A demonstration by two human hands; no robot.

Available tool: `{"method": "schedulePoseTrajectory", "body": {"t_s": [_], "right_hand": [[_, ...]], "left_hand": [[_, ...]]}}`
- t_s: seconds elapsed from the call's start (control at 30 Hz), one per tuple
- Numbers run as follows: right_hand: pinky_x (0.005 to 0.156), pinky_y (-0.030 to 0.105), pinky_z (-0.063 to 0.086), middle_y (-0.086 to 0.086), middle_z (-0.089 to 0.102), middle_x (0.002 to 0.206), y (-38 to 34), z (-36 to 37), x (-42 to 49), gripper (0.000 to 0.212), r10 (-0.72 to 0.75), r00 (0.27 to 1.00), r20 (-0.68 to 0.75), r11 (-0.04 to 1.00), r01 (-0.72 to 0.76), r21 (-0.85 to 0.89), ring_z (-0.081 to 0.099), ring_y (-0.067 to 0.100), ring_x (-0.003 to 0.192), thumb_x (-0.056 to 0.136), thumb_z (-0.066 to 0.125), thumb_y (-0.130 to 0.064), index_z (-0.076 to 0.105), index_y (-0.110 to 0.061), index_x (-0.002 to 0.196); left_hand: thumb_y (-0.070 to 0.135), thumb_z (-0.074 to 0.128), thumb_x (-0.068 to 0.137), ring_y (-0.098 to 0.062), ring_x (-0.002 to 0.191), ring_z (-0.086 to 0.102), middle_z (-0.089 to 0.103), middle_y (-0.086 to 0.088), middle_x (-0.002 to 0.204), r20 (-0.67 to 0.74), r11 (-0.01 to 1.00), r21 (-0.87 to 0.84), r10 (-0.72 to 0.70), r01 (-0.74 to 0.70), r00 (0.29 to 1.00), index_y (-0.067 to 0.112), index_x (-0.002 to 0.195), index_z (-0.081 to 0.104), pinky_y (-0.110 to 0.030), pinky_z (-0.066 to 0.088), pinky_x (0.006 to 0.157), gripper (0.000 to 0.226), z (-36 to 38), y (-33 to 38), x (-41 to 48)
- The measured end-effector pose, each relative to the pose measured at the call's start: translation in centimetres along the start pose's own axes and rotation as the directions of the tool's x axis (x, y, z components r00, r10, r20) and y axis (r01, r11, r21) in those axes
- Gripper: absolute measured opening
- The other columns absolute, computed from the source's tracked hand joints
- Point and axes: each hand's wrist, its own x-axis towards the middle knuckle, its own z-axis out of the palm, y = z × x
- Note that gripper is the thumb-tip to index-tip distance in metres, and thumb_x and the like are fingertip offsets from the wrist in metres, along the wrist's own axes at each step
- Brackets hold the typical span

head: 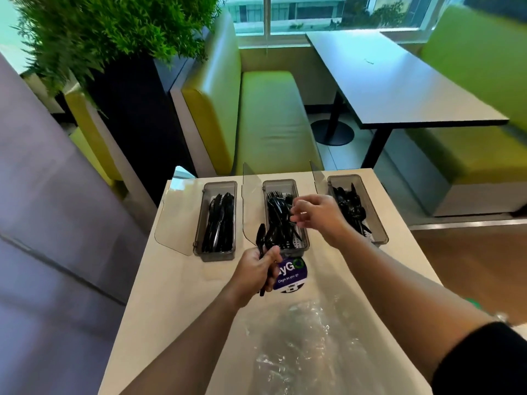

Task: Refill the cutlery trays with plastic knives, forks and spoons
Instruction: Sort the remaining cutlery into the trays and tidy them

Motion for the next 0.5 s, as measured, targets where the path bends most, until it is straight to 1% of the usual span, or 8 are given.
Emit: {"method": "schedulePoseTrajectory", "body": {"t_s": [0.07,0.13,0.2,0.27,0.33,0.4,0.43,0.5], "right_hand": [[0.069,0.034,0.056,0.025,0.071,0.105,-0.6,-0.4,-2.0,0.023,-0.004,0.996,0.090,1.000,0.003,0.012,0.070,0.026,0.079,0.100,0.061,-0.017,0.064,-0.001,0.117],[0.072,0.036,0.057,0.013,0.073,0.099,-0.7,-0.4,-3.6,0.028,0.020,0.984,0.178,0.999,-0.013,-0.039,0.069,0.020,0.078,0.097,0.066,-0.026,0.067,-0.007,0.117],[0.082,0.041,0.057,0.004,0.073,0.092,-0.3,-0.6,-5.0,0.033,0.086,0.960,0.266,0.994,-0.063,-0.092,0.067,0.018,0.079,0.094,0.069,-0.033,0.069,-0.010,0.118],[0.091,0.048,0.054,0.007,0.073,0.092,0.4,-0.8,-5.9,0.038,0.164,0.926,0.340,0.986,-0.139,-0.097,0.067,0.025,0.084,0.093,0.070,-0.035,0.067,-0.006,0.118],[0.093,0.053,0.055,0.016,0.073,0.100,1.3,-1.3,-6.4,0.041,0.208,0.909,0.361,0.978,-0.199,-0.062,0.068,0.033,0.086,0.095,0.067,-0.032,0.064,0.001,0.120],[0.091,0.051,0.055,0.024,0.071,0.112,2.0,-1.8,-6.7,0.038,0.202,0.909,0.365,0.976,-0.219,0.005,0.067,0.036,0.091,0.100,0.061,-0.029,0.065,0.002,0.122],[0.093,0.052,0.053,0.026,0.069,0.119,2.2,-2.1,-6.8,0.037,0.188,0.913,0.363,0.974,-0.221,0.050,0.067,0.037,0.099,0.101,0.057,-0.027,0.065,0.002,0.123],[0.102,0.055,0.047,0.023,0.068,0.125,2.4,-2.7,-6.9,0.035,0.154,0.922,0.356,0.969,-0.211,0.127,0.065,0.037,0.115,0.104,0.052,-0.026,0.066,0.000,0.122]], "left_hand": [[0.031,0.051,0.105,-0.017,0.046,0.045,0.053,-0.005,0.060,0.037,1.000,-0.015,0.008,-0.008,0.999,0.008,0.086,0.058,-0.028,0.038,0.043,0.031,0.7,0.5,-0.2],[0.030,0.053,0.104,-0.015,0.046,0.040,0.048,-0.004,0.060,0.070,0.999,-0.036,0.014,-0.011,0.997,0.010,0.083,0.055,-0.026,0.034,0.042,0.030,1.5,1.0,-0.3],[0.029,0.054,0.104,-0.014,0.045,0.035,0.044,-0.003,0.060,0.105,0.999,-0.041,0.017,-0.013,0.994,0.011,0.080,0.052,-0.024,0.030,0.040,0.030,2.5,1.6,-0.4],[0.026,0.054,0.104,-0.013,0.044,0.033,0.043,-0.002,0.058,0.139,1.000,-0.027,0.013,-0.010,0.990,0.011,0.078,0.051,-0.023,0.027,0.040,0.030,3.4,2.0,-0.5],[0.024,0.054,0.104,-0.013,0.043,0.033,0.041,-0.002,0.056,0.184,1.000,-0.010,0.008,-0.006,0.983,0.009,0.081,0.050,-0.022,0.026,0.040,0.028,4.3,2.4,-0.6],[0.024,0.055,0.104,-0.013,0.043,0.032,0.040,-0.002,0.057,0.225,1.000,-0.002,0.003,-0.003,0.974,0.008,0.084,0.048,-0.021,0.028,0.039,0.026,5.0,2.5,-0.7],[0.025,0.055,0.103,-0.013,0.043,0.033,0.039,-0.002,0.058,0.240,1.000,0.003,-0.005,0.005,0.971,0.009,0.085,0.047,-0.021,0.028,0.040,0.026,5.3,2.5,-0.7],[0.029,0.056,0.103,-0.013,0.043,0.035,0.036,0.000,0.058,0.264,0.999,0.010,-0.050,0.049,0.963,0.012,0.086,0.045,-0.021,0.027,0.041,0.026,5.7,2.4,-0.7]]}}
